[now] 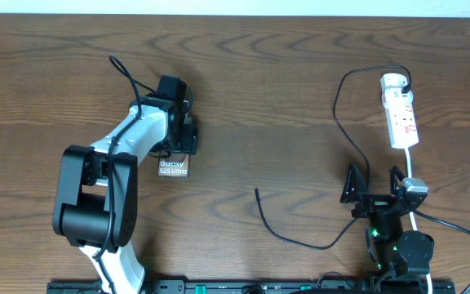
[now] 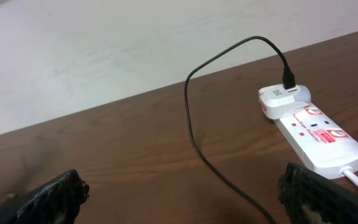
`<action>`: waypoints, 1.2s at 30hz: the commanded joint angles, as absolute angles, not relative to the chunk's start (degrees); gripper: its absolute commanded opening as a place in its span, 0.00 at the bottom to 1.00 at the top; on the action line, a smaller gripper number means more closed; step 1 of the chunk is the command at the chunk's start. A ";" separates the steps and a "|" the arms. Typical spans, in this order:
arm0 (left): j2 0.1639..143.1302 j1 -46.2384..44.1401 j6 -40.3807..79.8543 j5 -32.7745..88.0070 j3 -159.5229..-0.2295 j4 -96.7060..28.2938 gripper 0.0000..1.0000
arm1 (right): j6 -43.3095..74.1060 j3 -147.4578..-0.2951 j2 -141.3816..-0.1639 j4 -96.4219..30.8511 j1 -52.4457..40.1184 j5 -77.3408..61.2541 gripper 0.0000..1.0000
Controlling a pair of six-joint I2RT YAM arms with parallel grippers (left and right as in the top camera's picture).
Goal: Plug charger to phone and switch on socket
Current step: 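Lower the left gripper and close it on the phone's long edges, then lift the phone with the left gripper and tilt it upright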
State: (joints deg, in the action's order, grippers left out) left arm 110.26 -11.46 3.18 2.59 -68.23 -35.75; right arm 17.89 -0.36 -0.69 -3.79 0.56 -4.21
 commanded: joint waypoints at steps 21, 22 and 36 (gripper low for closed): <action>108.36 -11.44 3.29 1.91 -68.47 -37.30 0.08 | 18.39 -0.32 -0.32 -4.08 -0.21 -3.99 0.99; 107.81 -11.44 3.29 1.93 -68.88 -37.65 0.08 | 18.39 -0.32 -0.32 -4.08 -0.21 -3.99 0.99; 92.12 -11.44 5.72 10.00 -70.52 -38.50 0.07 | 18.39 -0.32 -0.32 -4.08 -0.21 -3.99 0.99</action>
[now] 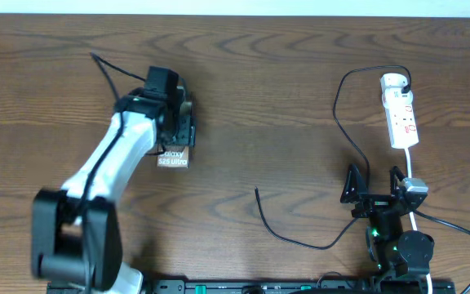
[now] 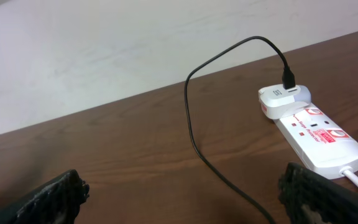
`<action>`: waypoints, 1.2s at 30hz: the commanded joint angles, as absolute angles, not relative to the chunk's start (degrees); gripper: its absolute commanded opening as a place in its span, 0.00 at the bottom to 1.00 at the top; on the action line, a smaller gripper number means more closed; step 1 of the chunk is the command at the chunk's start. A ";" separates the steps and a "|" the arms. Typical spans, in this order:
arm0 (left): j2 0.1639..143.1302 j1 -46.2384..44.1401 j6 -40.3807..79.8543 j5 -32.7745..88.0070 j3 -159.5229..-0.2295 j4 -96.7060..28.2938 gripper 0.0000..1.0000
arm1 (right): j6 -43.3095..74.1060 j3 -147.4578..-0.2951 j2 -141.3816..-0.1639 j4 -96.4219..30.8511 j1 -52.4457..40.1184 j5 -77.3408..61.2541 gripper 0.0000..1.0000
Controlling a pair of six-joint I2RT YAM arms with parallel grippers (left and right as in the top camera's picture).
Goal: Plug charger to phone and switch on socket
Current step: 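Lift the phone with the left gripper and tilt it upright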
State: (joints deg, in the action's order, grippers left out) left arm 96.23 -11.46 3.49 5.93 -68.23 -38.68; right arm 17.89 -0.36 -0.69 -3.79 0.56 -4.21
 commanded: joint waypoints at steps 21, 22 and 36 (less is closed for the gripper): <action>73.03 -5.34 54.85 29.61 -70.52 -36.67 0.08 | 18.39 -0.32 -0.32 -4.08 -0.21 -3.99 0.99; 73.03 -4.51 56.82 31.70 -70.52 -36.69 0.07 | 18.39 -0.32 -0.32 -4.08 -0.21 -3.99 0.99; 73.08 7.60 88.01 57.01 -70.52 -36.71 0.07 | 18.39 -0.32 -0.32 -4.08 -0.21 -3.99 0.99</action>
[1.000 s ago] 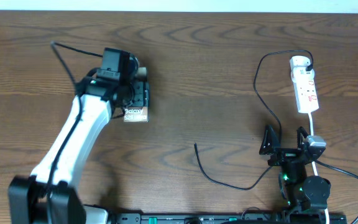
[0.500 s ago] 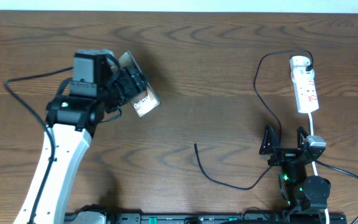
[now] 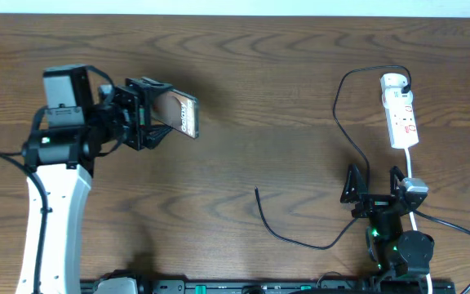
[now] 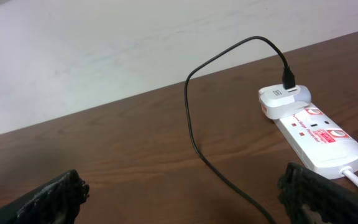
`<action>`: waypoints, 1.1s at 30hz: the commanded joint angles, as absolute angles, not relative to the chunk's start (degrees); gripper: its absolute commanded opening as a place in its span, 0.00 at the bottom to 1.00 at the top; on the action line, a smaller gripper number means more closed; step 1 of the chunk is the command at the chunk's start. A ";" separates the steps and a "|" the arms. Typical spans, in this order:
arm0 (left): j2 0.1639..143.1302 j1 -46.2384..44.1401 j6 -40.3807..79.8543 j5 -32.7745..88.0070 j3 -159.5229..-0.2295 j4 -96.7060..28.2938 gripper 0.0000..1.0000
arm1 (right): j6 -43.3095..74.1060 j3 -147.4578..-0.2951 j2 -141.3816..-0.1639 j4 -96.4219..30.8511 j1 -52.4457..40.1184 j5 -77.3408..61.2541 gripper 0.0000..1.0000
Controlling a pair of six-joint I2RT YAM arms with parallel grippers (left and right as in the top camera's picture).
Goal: Plug charger to phone and switch on socket
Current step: 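Lift the phone with the left gripper and tilt it upright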
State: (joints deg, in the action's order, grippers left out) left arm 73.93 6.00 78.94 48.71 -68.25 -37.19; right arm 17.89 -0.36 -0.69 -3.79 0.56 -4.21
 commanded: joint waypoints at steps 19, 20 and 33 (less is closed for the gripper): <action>73.08 9.58 97.84 60.86 -70.52 -33.28 0.08 | 18.39 -0.32 -0.32 -4.08 -0.21 -3.99 0.99; 73.08 9.58 97.82 60.86 -70.52 -33.28 0.08 | 18.39 -0.32 -0.32 -4.08 -0.21 -3.99 0.99; 73.08 9.56 73.34 49.19 -70.50 -33.69 0.07 | 18.39 -0.32 -0.32 -4.08 -0.21 -3.99 0.99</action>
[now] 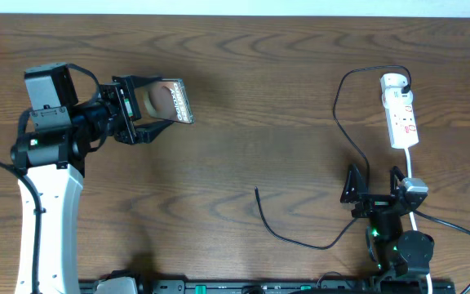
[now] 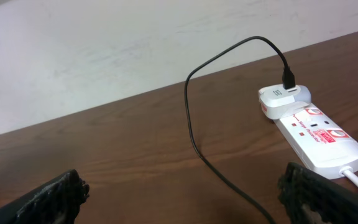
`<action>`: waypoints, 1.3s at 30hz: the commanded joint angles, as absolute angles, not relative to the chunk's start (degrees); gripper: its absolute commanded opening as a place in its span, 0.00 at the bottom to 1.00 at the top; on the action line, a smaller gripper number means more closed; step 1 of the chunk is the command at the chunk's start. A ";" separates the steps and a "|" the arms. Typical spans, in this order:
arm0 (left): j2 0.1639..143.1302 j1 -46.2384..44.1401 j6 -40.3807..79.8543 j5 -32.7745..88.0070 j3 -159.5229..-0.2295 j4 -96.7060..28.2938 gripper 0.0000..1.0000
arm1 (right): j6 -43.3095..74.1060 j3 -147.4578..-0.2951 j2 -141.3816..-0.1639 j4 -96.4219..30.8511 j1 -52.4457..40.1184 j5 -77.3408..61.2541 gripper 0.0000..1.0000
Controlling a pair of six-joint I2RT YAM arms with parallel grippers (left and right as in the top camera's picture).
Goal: Plug charger to phone and switch on socket
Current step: 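Lift the phone with the left gripper and tilt it upright, then grasp the black charging cable end with the right gripper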
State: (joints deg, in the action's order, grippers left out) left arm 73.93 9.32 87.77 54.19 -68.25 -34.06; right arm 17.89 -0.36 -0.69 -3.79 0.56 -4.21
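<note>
The phone (image 1: 172, 100) is held up off the table at the far left, tilted on edge, with my left gripper (image 1: 153, 106) shut on it. A white power strip (image 1: 401, 117) lies at the far right with a white charger adapter (image 1: 393, 81) plugged into its far end. The black charger cable (image 1: 339, 122) loops down from it, and its free end (image 1: 257, 192) lies on the table at mid-front. My right gripper (image 1: 374, 188) stands open near the front right, holding nothing. In the right wrist view, the power strip (image 2: 321, 135), adapter (image 2: 283, 99) and cable (image 2: 190, 127) lie ahead of the right gripper (image 2: 182, 199).
The dark wooden table (image 1: 268, 98) spans the view. The strip's white lead (image 1: 412, 175) runs down past my right gripper. A pale wall (image 2: 104, 50) stands behind the table's far edge.
My left gripper, still holding the phone, has shifted a little to the left and farther back. The right arm, cable and power strip have not moved.
My left gripper was first down over the phone lying flat on the table, left of centre. It was then still on the phone, slightly farther back. After that the phone was off the table, tilted in the gripper, and it now sits a bit farther left.
</note>
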 commanded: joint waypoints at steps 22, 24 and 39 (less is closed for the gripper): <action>73.10 9.56 36.56 15.73 -68.75 -56.45 0.07 | 18.39 -0.32 -0.32 -4.08 -0.21 -3.99 0.99; 73.10 9.56 36.40 14.20 -68.58 -57.04 0.07 | 18.39 -0.32 -0.32 -4.08 -0.21 -3.99 0.99; 73.10 9.56 36.01 16.23 -68.55 -57.80 0.07 | 18.41 -0.32 -0.32 -4.03 -0.21 -4.19 0.99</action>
